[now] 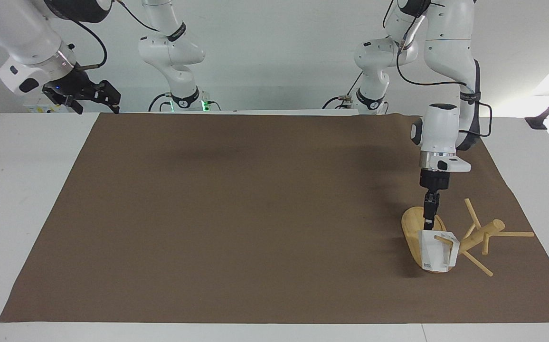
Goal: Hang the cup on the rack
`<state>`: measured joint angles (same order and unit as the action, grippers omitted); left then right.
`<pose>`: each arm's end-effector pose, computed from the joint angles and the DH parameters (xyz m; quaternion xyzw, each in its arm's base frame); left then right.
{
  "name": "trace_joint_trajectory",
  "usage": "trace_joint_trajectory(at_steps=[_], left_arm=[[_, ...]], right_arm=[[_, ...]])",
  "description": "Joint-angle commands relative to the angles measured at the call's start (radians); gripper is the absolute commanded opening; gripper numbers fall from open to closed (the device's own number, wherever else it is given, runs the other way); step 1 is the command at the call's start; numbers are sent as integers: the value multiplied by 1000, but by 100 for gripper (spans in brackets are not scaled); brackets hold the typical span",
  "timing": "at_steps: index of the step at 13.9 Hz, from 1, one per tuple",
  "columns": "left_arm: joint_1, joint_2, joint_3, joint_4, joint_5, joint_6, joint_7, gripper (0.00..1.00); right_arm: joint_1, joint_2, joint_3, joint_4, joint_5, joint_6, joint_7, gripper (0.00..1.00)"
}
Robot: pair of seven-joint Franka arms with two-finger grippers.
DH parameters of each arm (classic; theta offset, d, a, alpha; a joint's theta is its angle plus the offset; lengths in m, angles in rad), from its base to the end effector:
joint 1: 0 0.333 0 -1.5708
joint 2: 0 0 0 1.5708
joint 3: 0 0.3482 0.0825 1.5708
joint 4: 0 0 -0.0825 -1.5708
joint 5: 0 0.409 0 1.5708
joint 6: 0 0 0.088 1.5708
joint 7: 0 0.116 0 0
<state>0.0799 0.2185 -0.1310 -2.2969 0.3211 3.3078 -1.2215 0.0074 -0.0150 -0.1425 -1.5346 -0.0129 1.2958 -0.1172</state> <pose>0.6003 -0.0618 0.3521 0.8416 0.3792 0.3232 0.2086 0.5364 -0.0753 0.6530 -0.9937 0.0098 0.1115 0.0088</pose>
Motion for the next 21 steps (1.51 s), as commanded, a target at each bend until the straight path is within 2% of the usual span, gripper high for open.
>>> trace_joint_trajectory(at_steps=[1, 6, 9, 13, 17, 21], left_arm=[[3, -77, -4, 7, 24, -168, -23, 100], [-9, -183, -13, 30, 26, -483, 3, 100], [-26, -228, -27, 100, 26, -721, 25, 100], [-100, -252, -29, 238, 0, -1031, 57, 100], [-114, -266, -19, 362, -166, -1258, 325, 100], [-82, -216, -12, 577, -256, -1531, 659, 100]], right_arm=[[0, -20, 1, -27, -7, 13, 13, 100], [2, -20, 1, -27, -7, 13, 13, 100], [2, -20, 1, -27, -7, 13, 13, 100], [2, -20, 1, -27, -7, 13, 13, 100], [2, -20, 1, -27, -7, 11, 13, 100], [2, -20, 1, -27, -7, 13, 13, 100]])
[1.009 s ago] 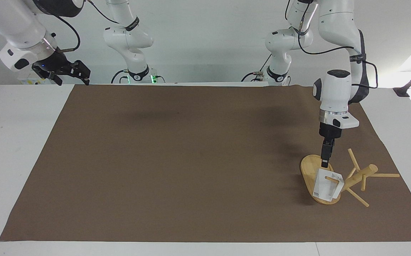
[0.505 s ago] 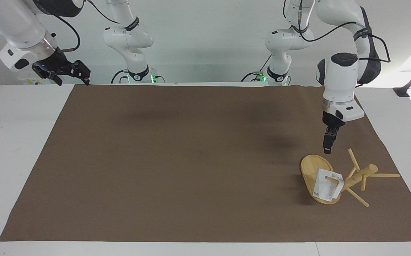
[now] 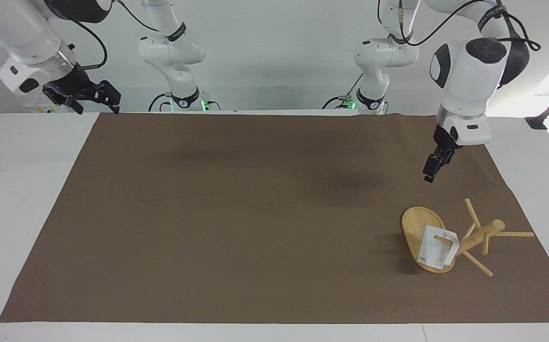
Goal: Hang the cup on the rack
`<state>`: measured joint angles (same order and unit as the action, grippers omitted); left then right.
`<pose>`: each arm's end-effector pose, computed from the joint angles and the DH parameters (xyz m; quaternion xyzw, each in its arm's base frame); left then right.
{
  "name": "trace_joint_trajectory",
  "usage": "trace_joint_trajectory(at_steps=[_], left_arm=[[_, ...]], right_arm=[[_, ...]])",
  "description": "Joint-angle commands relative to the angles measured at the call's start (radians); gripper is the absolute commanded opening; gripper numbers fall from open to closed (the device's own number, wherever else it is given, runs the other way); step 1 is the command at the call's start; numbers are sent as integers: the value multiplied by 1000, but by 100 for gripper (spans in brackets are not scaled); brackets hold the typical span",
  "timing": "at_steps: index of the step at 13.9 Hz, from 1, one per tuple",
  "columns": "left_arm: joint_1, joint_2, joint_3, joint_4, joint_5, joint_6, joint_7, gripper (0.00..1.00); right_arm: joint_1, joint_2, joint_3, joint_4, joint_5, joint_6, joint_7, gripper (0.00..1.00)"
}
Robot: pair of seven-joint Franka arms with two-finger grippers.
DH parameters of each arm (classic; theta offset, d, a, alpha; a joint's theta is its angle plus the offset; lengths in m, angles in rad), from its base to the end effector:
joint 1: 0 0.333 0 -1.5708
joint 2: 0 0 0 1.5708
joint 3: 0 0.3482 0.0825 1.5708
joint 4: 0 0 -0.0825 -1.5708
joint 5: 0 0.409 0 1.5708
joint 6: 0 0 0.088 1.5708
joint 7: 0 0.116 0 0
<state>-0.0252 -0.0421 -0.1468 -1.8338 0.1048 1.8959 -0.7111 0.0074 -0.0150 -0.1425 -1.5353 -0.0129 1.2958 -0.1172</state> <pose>0.5773 -0.0930 0.5692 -0.9649 -0.2518 -0.0696 0.0263 0.5363 -0.0753 0.6527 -0.9936 0.0098 0.1119 0.0088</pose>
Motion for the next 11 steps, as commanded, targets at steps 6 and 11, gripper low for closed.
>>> trace_joint_trajectory(at_steps=[6, 11], left_arm=[[110, 96, 1, 250, -131, -328, 709, 100], [91, 194, -13, 465, -102, -511, 794, 100]], right_arm=[[2, -20, 1, -26, -7, 13, 13, 100], [2, -20, 1, -26, -7, 13, 13, 100]])
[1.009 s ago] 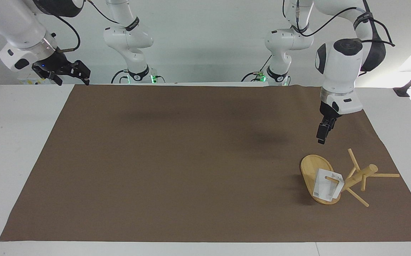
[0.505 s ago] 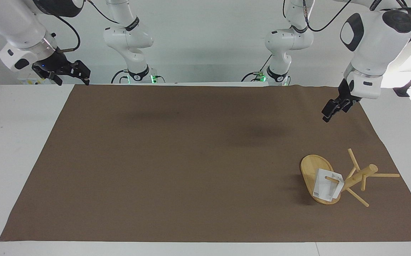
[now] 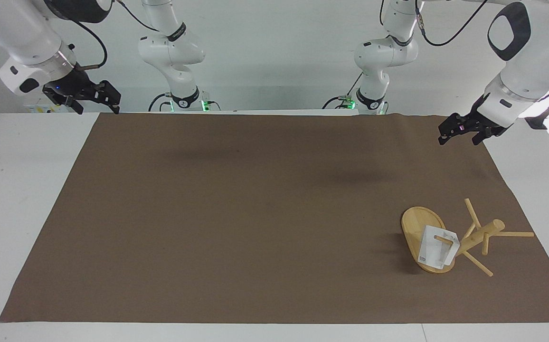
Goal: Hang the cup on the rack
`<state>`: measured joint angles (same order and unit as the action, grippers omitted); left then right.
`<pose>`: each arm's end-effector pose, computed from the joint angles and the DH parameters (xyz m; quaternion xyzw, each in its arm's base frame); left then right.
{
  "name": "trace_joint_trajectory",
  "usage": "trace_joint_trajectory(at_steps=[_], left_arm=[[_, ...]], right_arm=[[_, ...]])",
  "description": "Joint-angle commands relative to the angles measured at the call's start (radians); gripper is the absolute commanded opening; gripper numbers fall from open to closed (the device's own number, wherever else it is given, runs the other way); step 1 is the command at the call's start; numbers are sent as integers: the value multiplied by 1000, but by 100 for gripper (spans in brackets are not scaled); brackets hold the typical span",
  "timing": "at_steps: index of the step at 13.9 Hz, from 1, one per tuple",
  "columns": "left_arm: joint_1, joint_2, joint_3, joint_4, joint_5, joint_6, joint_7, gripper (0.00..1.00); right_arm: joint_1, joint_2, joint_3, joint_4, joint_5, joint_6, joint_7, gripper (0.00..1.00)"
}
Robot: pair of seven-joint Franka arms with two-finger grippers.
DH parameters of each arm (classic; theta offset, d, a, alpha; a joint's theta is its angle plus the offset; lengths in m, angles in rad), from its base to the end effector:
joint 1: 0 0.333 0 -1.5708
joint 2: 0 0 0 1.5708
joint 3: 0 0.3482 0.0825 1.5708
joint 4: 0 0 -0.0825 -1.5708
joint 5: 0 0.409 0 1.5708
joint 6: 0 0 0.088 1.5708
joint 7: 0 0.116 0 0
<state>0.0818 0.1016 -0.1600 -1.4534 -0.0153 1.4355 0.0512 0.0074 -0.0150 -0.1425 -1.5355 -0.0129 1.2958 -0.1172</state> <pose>0.5966 -0.0433 0.6351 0.9960 -0.0652 -0.0593 0.0149 0.5363 -0.0753 0.6526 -0.9936 0.0098 0.1120 0.0089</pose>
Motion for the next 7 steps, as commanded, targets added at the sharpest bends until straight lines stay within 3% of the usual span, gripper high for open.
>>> trace_joint_trajectory(at_steps=[1, 7], left_arm=[[-31, 49, 4, 85, 17, -52, 29, 100], [-36, -54, 5, 65, 52, -86, -11, 100]], right_arm=[[2, -20, 1, -26, -7, 13, 13, 100], [2, -20, 1, -26, -7, 13, 13, 100]])
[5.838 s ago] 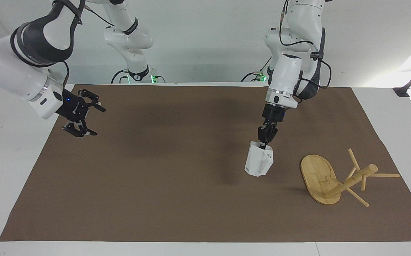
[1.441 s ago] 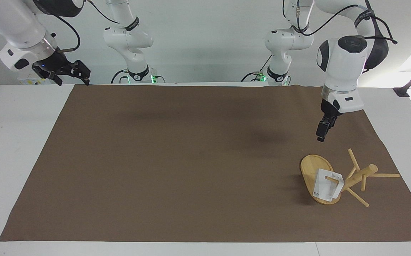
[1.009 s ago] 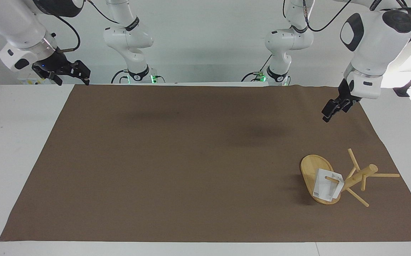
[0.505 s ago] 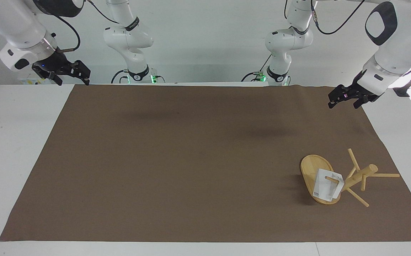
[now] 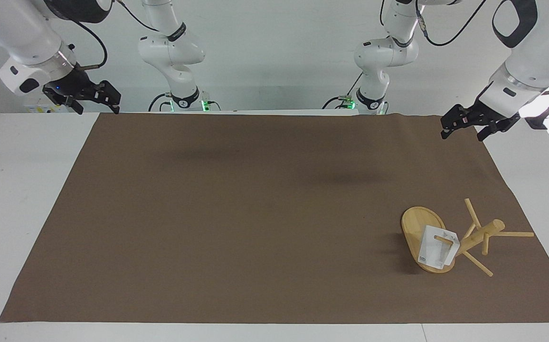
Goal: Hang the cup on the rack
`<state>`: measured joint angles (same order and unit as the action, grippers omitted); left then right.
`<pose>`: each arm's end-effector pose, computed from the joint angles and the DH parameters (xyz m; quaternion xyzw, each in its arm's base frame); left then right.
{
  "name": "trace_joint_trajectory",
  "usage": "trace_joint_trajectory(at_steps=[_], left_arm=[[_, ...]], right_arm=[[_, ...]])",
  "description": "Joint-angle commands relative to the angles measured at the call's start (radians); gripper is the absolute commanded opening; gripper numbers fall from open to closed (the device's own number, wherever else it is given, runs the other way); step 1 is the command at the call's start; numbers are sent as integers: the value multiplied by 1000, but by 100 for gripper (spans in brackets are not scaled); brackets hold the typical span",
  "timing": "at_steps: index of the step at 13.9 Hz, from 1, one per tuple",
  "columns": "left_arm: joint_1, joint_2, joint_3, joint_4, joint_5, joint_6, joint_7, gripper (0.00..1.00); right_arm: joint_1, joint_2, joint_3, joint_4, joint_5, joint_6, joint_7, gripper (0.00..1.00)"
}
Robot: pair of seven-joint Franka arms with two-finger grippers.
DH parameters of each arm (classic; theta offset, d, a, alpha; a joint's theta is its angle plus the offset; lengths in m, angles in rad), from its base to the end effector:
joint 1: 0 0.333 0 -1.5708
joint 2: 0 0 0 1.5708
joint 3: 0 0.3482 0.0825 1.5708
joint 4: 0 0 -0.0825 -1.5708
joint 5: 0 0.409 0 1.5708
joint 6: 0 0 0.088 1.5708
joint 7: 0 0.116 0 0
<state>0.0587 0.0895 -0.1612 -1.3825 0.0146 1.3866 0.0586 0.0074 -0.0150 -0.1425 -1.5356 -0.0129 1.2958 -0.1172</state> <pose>0.5872 -0.0532 0.6724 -0.9960 0.0793 0.0421 0.0010 0.5363 -0.0753 0.6525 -0.9936 0.0098 0.1120 0.0089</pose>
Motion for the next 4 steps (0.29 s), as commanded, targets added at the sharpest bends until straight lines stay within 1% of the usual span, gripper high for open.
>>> trace_joint_trajectory(at_steps=[1, 4], left_arm=[[-13, -51, 5, -6, 22, -37, -22, 100], [-13, -50, 5, -1, 11, -24, -20, 100]], right_arm=[[2, -20, 1, -26, -7, 13, 13, 100], [2, -20, 1, -26, -7, 13, 13, 100]])
